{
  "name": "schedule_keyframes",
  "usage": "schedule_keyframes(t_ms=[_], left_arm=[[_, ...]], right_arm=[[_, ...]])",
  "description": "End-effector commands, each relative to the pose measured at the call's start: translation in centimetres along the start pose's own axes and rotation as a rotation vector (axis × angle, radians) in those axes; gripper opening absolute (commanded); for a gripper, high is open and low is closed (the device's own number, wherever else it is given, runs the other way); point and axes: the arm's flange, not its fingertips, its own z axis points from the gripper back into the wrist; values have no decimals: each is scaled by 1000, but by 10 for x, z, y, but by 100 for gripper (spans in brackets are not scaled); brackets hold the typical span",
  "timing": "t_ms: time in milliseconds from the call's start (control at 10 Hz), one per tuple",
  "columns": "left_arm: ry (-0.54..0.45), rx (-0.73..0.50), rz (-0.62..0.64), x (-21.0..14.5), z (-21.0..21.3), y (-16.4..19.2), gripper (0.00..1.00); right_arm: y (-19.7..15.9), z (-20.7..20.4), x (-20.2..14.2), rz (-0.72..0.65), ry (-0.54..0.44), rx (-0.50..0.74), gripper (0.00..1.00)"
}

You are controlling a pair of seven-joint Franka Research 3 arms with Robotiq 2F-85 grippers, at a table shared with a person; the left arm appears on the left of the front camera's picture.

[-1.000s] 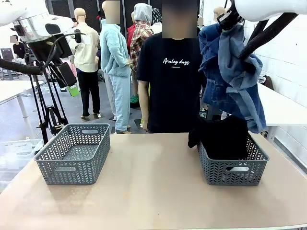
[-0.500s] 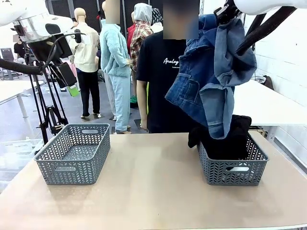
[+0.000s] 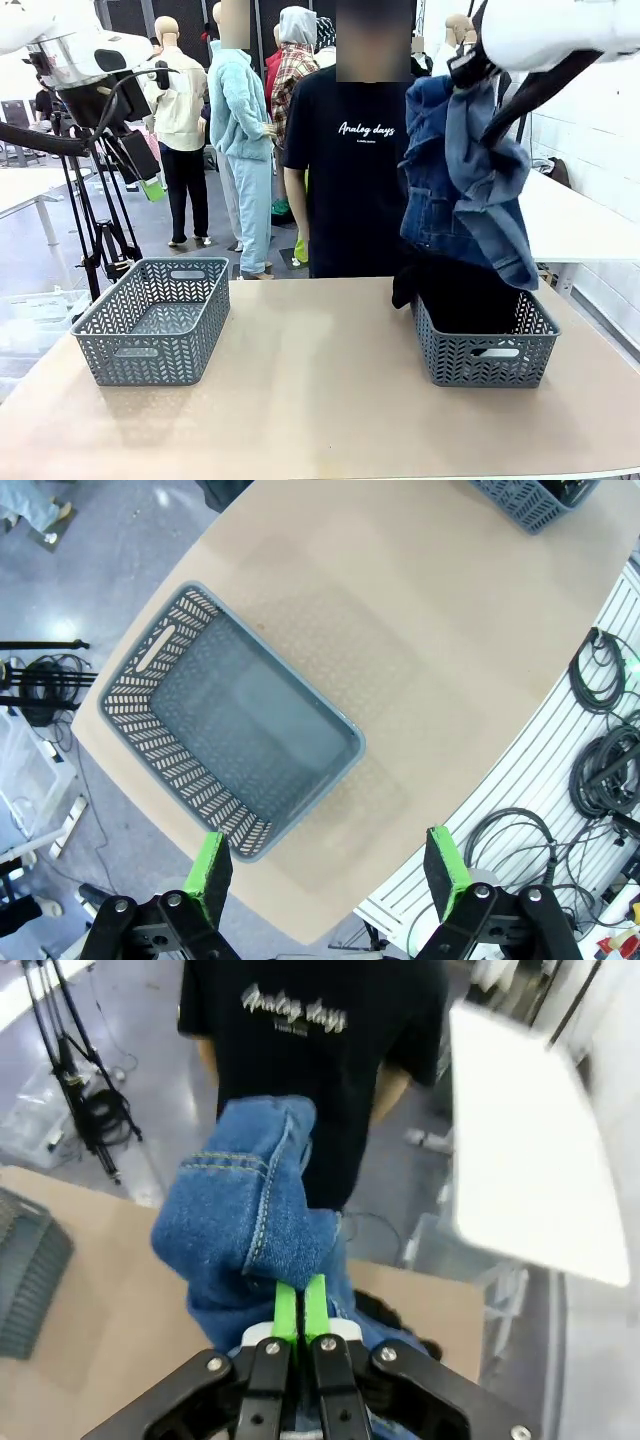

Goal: Sort the tops and bottoms.
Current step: Sort the clothes according to human instructions.

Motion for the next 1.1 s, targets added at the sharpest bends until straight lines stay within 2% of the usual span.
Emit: schedule_keyframes(t_ms=[0,200,400,500,700,800,1000], left_arm=[[7,-5,-3,0,3,0,100],[7,-5,-3,0,3,0,100],[7,-5,-3,0,3,0,100],[7,-5,-3,0,3,0,100],[7,-5,-3,0,3,0,100],[7,-5,-3,0,3,0,100],[7,-5,-3,0,3,0,100]], right_arm=[[-23,-33,-35,-94,20,113,0],[-41,-52,-70,-156,129,113,0],[-49,-64,-97,-131,286,144,0],[-49,-78,-106,-87,344,108,0],[-43,-111,-122,-79,479,177,0],[-45,-87,-116,-126,359,134,0],[-45,-87,-116,-126,359,134,0]])
